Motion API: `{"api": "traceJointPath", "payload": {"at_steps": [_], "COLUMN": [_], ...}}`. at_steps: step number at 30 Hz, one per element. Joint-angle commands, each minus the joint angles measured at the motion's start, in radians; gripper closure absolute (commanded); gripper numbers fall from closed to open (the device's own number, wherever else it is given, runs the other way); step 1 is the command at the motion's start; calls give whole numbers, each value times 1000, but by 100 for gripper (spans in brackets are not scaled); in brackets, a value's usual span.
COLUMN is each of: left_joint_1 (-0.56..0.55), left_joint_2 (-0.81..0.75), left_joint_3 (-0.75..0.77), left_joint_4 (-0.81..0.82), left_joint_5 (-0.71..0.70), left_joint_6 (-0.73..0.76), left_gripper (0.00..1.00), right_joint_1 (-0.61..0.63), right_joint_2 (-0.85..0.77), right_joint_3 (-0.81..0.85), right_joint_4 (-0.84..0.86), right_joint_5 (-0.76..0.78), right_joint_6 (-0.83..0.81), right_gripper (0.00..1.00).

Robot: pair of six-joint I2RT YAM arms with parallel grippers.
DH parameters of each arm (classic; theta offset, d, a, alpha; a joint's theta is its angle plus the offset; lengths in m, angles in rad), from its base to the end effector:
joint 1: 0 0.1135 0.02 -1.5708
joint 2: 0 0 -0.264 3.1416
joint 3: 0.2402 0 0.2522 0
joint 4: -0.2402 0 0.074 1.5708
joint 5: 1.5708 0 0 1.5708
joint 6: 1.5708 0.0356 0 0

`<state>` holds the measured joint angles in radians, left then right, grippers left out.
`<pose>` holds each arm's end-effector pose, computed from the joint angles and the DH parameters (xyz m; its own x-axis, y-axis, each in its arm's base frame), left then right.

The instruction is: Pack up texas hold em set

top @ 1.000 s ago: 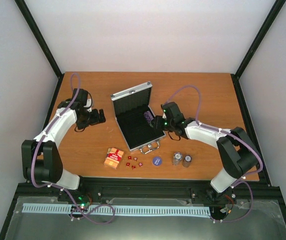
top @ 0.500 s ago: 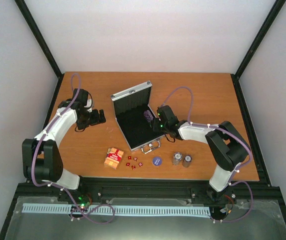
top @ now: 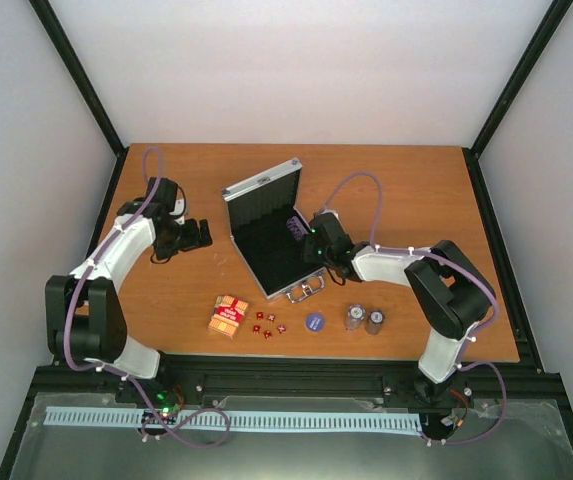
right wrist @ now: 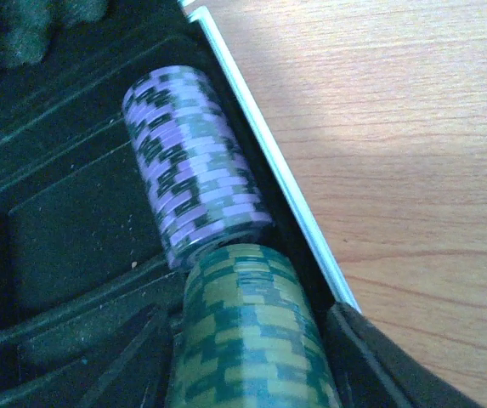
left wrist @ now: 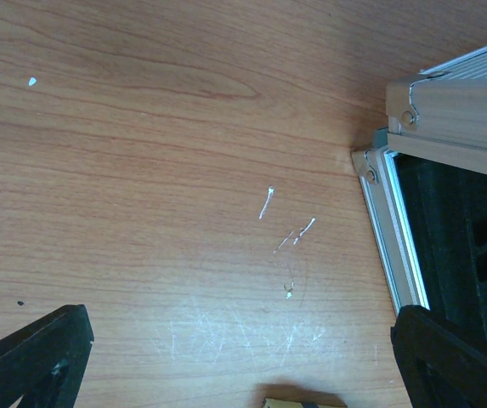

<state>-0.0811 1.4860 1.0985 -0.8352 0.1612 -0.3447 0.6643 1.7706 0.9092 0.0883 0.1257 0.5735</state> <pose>0.2829 -0.0287 0.2369 -0.9273 -0.2593 -0.2701 -0.1900 0.9475 -0.2573 0.2828 0.2158 0.1491 -0.7554 0.0922 -0.6487 -0.1561 0.9362 0.3148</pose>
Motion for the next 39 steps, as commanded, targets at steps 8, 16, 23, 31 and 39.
{"api": "traceJointPath", "payload": {"at_steps": [8, 16, 23, 31, 39], "left_joint_1": [-6, -5, -6, -5, -5], "left_joint_2": [10, 11, 8, 3, 4], "left_joint_3": [27, 37, 50, 38, 31], "left_joint_4": [0, -7, -4, 5, 15], "left_joint_5": [0, -1, 4, 11, 40], "left_joint_6": [-7, -7, -12, -12, -18], "left_gripper": [0, 0, 0, 0, 0], "right_joint_1": [22, 29, 35, 108, 113], "right_joint_2": [-43, -104, -139, -272, -333], "right_joint_3": [69, 147, 234, 132, 36], "right_joint_4": [-50, -287, -783, -1085, -1117], "right_joint_5": [71, 122, 131, -5, -73], "right_joint_6": [-40, -76, -95, -81, -61], "right_gripper": [36, 20, 12, 16, 16]}}
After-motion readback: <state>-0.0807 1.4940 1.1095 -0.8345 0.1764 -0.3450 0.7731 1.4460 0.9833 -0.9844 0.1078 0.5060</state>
